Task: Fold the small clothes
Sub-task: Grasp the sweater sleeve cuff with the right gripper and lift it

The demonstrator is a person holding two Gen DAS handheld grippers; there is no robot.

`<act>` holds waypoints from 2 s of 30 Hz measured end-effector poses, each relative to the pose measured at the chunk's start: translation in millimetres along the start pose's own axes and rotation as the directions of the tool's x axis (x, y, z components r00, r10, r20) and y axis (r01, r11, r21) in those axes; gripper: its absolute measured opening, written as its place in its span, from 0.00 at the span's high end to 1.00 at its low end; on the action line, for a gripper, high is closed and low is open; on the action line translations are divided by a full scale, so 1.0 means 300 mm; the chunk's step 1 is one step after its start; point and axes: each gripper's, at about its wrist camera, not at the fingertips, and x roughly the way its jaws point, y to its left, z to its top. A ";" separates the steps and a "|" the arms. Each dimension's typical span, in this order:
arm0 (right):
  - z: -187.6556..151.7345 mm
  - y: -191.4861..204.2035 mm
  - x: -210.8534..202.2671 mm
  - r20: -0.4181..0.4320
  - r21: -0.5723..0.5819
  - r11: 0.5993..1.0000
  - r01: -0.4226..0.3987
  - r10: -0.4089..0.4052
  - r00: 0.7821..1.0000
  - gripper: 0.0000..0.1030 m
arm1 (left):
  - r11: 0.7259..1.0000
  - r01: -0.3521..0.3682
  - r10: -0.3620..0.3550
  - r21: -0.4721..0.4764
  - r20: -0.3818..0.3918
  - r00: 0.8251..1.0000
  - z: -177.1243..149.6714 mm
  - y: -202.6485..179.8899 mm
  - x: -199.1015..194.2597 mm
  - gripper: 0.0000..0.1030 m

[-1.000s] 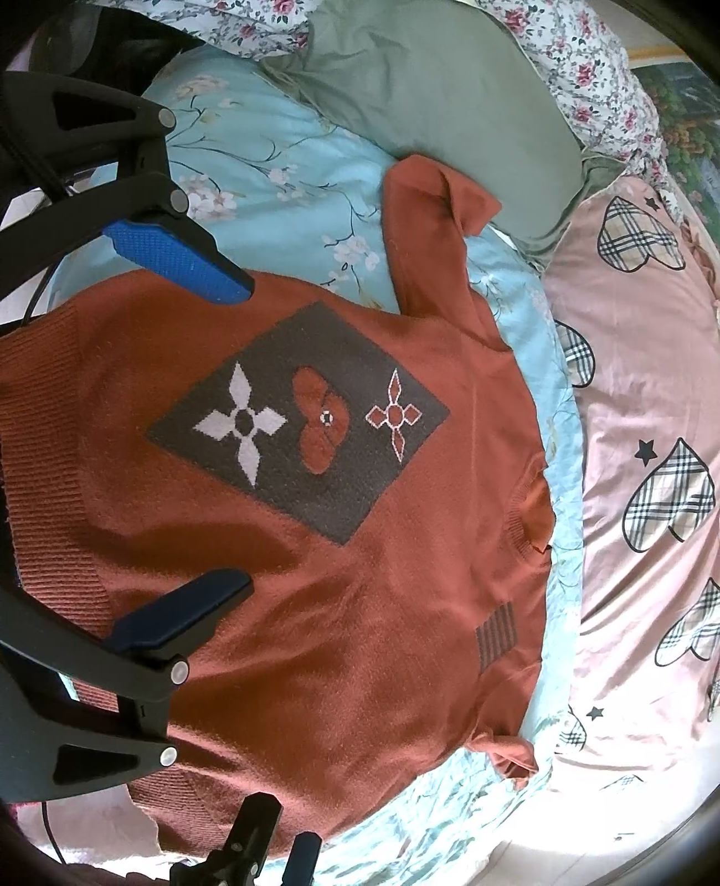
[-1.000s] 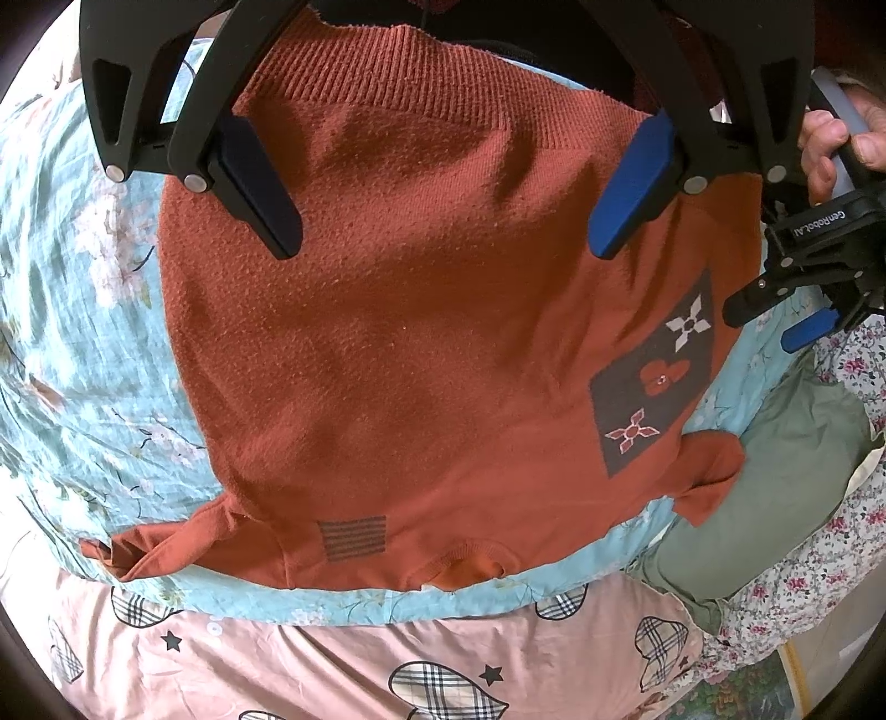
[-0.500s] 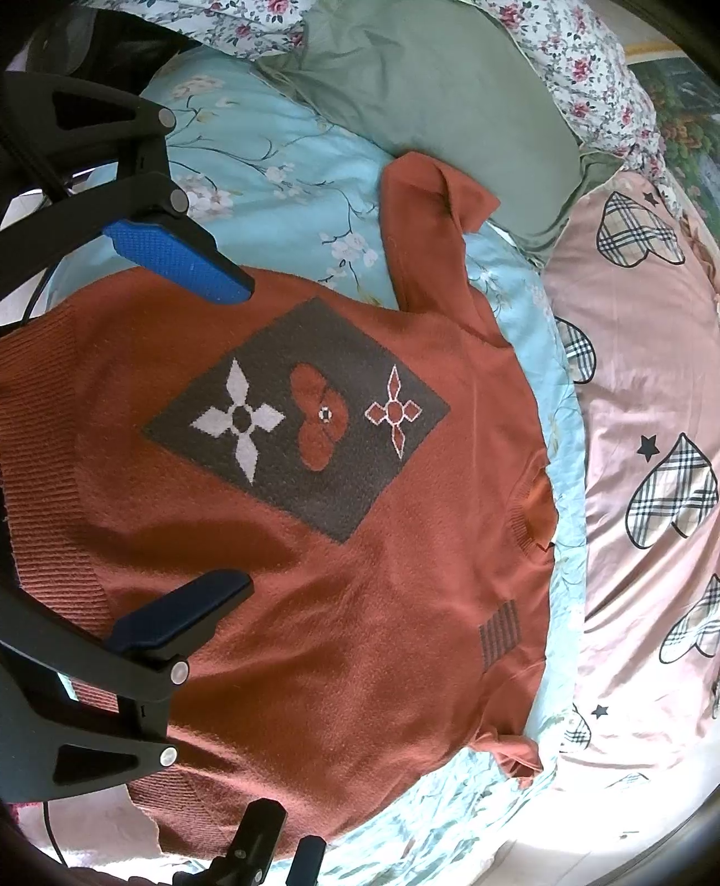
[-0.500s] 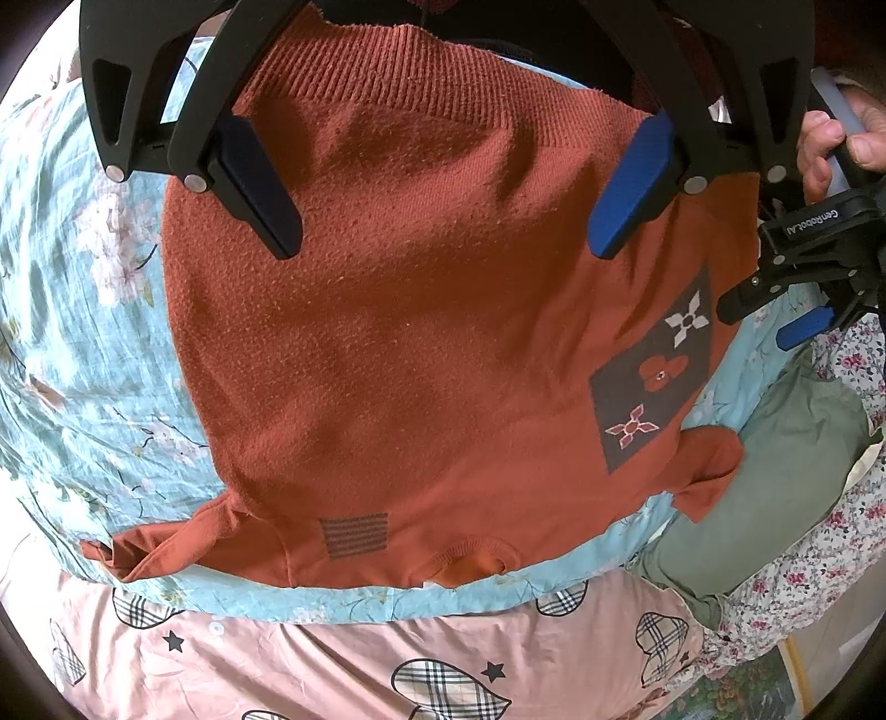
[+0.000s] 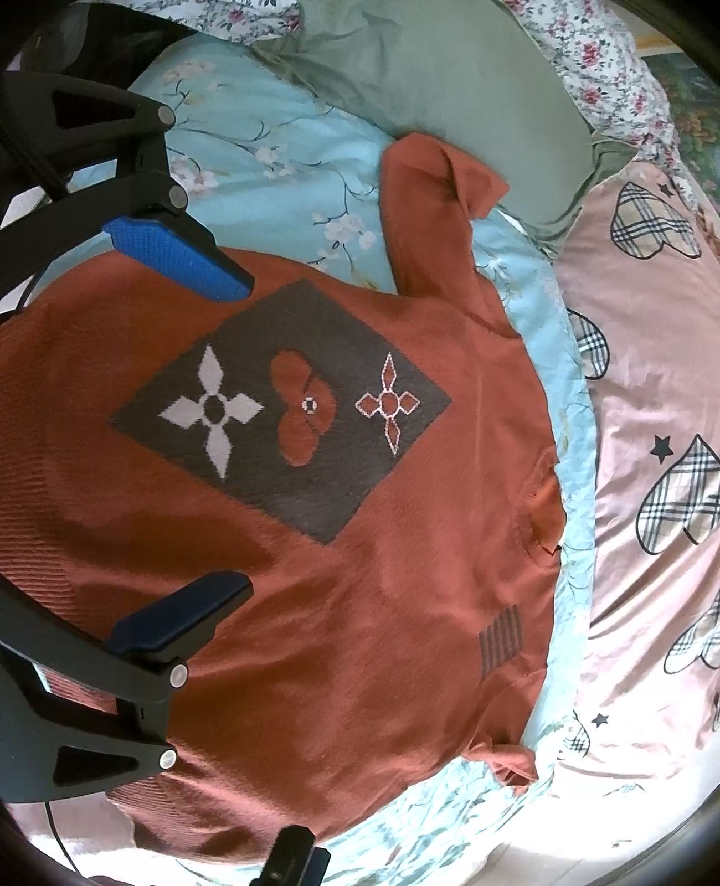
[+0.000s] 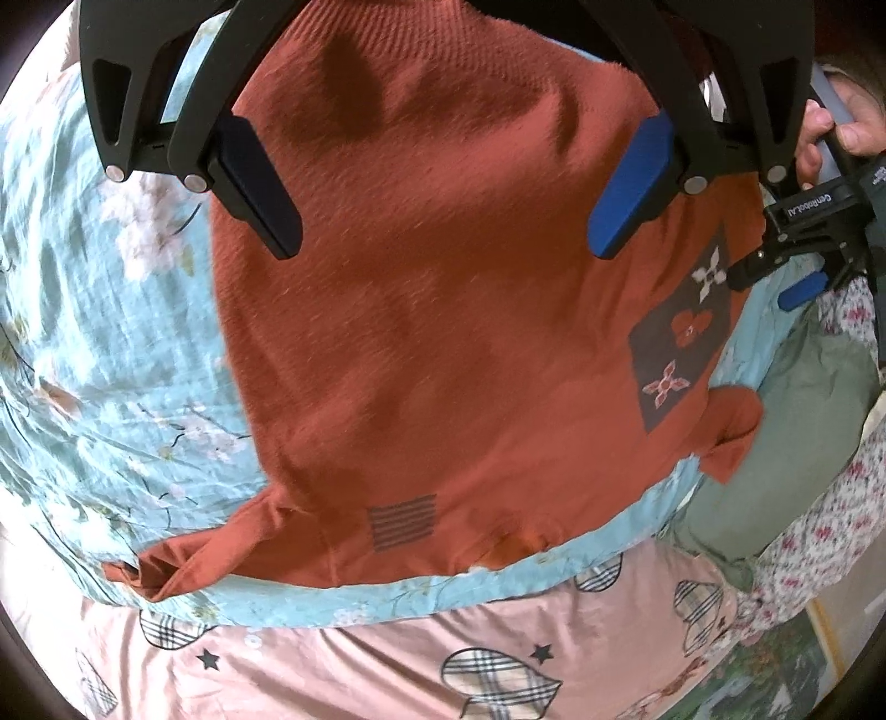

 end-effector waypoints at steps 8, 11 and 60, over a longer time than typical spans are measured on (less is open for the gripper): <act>0.131 -0.183 -0.019 0.040 0.104 0.994 0.023 -0.027 0.999 0.00 | 0.999 -0.035 0.034 -0.015 -0.024 0.999 0.059 0.029 0.064 0.03; 0.210 -0.258 -0.035 0.080 0.120 0.991 0.064 -0.073 0.994 0.00 | 0.998 -0.059 0.058 -0.017 -0.048 0.997 0.082 0.034 0.094 0.02; 0.751 0.190 0.412 0.009 -0.099 0.888 -0.449 0.452 0.892 0.95 | 0.989 -0.003 -0.017 -0.150 -0.134 0.991 0.177 0.156 0.278 0.01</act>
